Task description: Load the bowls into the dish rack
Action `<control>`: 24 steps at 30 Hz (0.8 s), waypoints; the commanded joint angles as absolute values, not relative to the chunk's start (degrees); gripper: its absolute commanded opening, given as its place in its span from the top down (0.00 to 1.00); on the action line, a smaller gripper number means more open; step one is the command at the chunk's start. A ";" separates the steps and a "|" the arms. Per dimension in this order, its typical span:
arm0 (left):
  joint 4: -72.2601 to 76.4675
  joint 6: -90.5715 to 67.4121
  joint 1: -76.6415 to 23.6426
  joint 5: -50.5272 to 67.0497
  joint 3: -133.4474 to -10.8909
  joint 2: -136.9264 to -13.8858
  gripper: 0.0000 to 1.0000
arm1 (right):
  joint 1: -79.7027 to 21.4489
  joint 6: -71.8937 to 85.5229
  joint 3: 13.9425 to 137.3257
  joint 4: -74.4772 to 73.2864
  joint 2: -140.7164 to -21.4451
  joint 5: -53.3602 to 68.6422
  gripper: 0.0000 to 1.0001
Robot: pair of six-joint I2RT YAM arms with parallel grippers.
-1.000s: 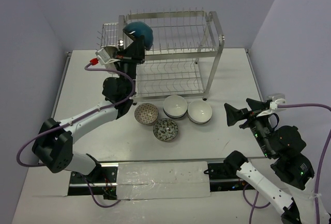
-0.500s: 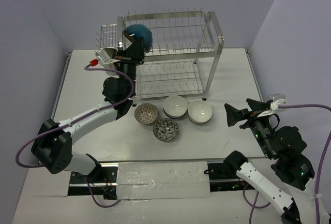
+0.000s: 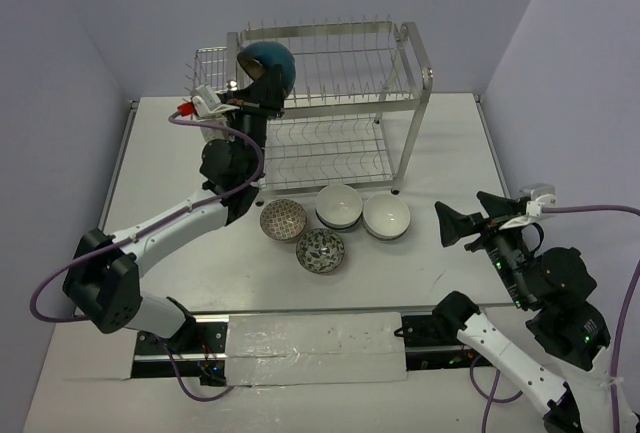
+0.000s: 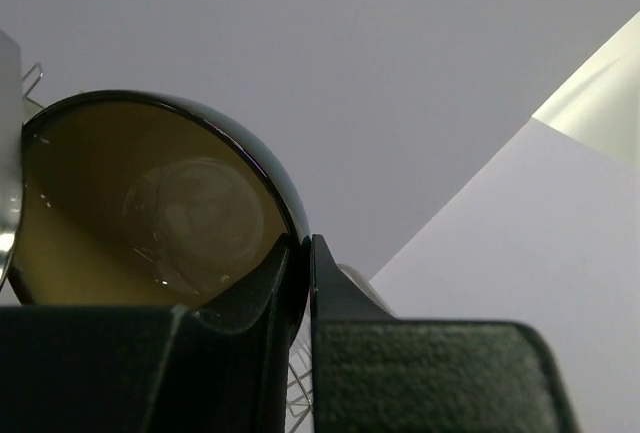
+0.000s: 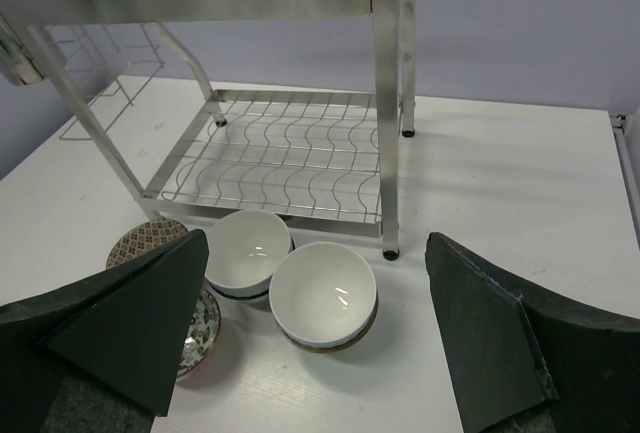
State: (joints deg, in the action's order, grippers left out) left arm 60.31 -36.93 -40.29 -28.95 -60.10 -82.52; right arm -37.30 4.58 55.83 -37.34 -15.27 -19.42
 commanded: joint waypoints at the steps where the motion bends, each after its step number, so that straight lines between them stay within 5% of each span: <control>1: 68.02 -31.73 -39.73 -25.32 -65.03 -81.91 1.00 | -37.88 3.78 55.81 -37.27 -14.68 -19.51 0.03; 24: 71.19 -32.34 -38.85 -17.14 -69.69 -84.11 1.00 | -37.88 4.31 58.01 -37.79 -17.31 -14.94 0.05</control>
